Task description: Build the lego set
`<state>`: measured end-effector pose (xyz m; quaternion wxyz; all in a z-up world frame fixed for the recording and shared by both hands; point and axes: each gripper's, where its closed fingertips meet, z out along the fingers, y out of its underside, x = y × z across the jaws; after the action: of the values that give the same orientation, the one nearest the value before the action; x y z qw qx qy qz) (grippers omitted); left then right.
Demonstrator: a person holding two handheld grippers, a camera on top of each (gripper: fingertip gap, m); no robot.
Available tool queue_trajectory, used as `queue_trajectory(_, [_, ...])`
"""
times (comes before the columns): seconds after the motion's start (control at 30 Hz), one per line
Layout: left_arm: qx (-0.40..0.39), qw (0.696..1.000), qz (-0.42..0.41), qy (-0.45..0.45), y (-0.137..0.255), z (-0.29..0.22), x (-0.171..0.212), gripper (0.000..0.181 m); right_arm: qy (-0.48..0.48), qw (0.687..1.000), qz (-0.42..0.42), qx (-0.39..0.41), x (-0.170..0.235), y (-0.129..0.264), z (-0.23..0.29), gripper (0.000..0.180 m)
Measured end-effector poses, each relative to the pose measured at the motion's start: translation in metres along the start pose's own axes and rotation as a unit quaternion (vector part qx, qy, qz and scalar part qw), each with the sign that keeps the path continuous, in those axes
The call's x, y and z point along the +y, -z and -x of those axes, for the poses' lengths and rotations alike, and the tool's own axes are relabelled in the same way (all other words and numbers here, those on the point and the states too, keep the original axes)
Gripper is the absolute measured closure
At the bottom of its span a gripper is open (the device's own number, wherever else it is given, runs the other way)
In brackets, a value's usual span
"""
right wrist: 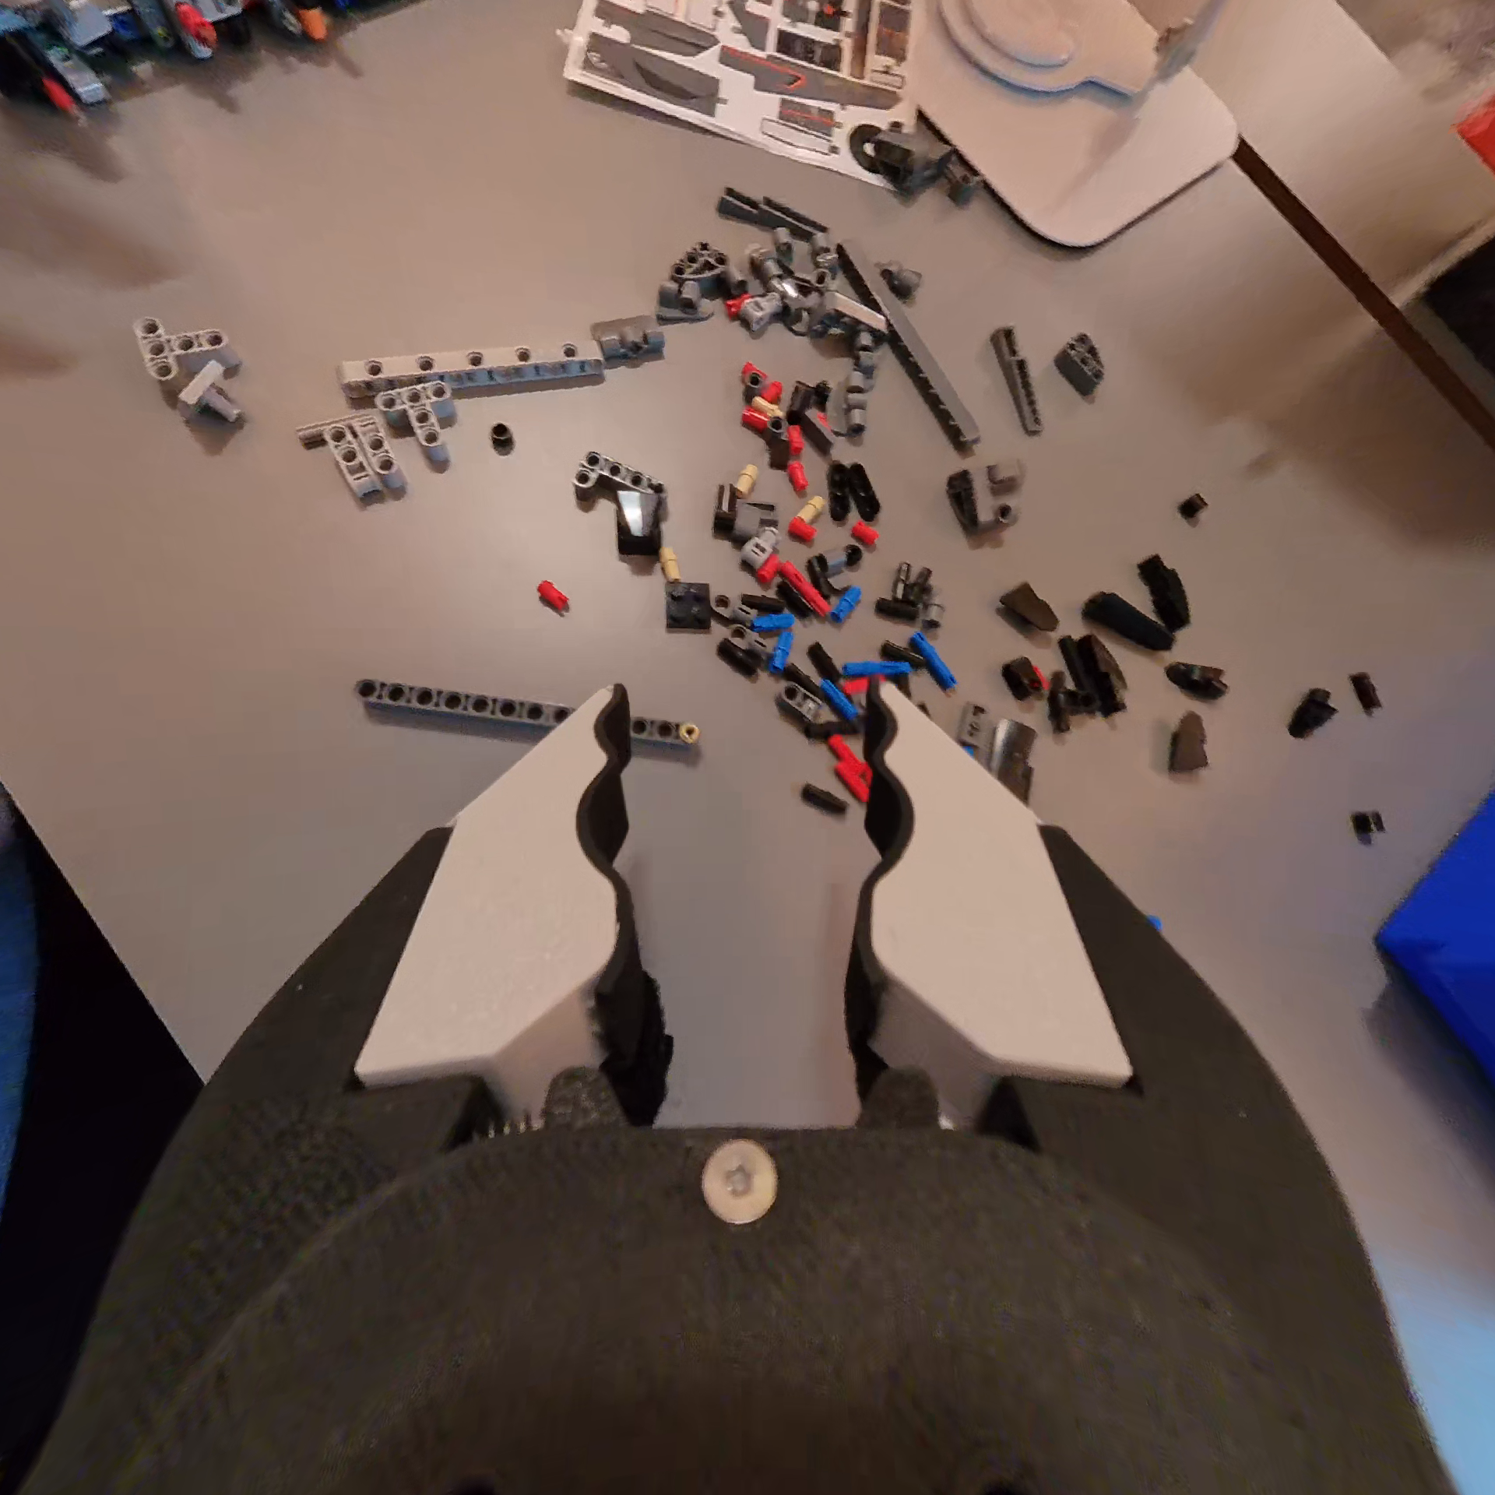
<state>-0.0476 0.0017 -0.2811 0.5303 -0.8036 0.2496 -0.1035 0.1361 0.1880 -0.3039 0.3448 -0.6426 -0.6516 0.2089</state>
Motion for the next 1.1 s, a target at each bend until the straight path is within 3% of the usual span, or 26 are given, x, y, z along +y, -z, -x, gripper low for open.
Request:
queue_trajectory(0.3, [0.005,1.0,0.006,0.001,-0.005,-0.003,0.002,0.14,-0.044,0.998,0.011,0.046,0.027,0.022,-0.038,0.136])
queue_trajectory(0.57, [0.025,1.0,0.01,0.003,-0.01,-0.01,0.0,0.15,-0.021,0.997,0.061,0.038,0.058,0.022,-0.055,0.17])
queue_trajectory(0.7, [0.033,0.999,0.018,-0.007,-0.017,-0.019,0.0,0.15,-0.022,0.999,0.034,0.037,0.046,0.019,-0.057,0.158])
queue_trajectory(0.87, [0.037,0.999,0.027,-0.013,-0.024,-0.025,-0.002,0.145,0.004,0.999,0.04,0.006,0.029,0.003,-0.043,0.128])
queue_trajectory(1.1, [0.041,0.998,0.044,-0.02,-0.032,-0.031,0.002,0.141,0.055,0.998,0.022,-0.035,-0.008,-0.028,-0.021,0.132])
